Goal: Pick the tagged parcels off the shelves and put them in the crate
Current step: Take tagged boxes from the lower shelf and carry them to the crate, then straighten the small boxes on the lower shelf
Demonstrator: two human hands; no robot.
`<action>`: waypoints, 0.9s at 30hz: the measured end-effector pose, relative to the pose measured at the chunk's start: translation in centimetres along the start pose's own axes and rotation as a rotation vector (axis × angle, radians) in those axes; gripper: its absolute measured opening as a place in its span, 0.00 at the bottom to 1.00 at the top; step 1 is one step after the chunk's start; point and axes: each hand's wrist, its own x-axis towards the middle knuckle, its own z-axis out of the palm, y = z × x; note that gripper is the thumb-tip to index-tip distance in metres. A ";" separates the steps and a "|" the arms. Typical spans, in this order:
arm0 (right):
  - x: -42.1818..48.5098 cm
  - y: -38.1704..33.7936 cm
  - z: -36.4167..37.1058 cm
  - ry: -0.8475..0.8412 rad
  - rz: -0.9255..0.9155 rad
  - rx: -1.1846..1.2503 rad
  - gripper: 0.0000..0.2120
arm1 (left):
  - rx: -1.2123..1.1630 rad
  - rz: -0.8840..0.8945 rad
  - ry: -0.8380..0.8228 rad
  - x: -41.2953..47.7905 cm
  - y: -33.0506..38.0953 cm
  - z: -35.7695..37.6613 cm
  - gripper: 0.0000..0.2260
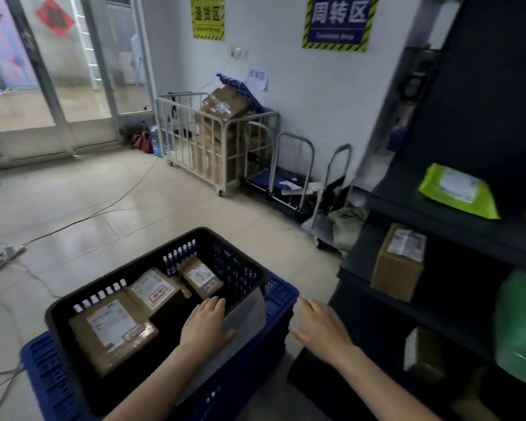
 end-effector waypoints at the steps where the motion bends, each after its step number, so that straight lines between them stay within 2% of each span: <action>1: -1.2 1.1 -0.3 0.009 0.025 0.004 0.31 | 0.008 0.028 -0.008 0.0 1.3 0.3 0.33; 11: -16.1 12.5 -1.8 0.017 0.283 0.054 0.32 | 0.085 0.279 -0.051 -4.2 15.8 3.9 0.30; 19: -28.7 19.9 -1.7 0.031 0.431 0.109 0.31 | 0.106 0.366 -0.126 -10.7 25.6 8.3 0.33; 27: -38.3 25.9 -0.2 0.029 0.558 0.144 0.31 | 0.139 0.454 -0.196 -14.4 34.2 12.6 0.32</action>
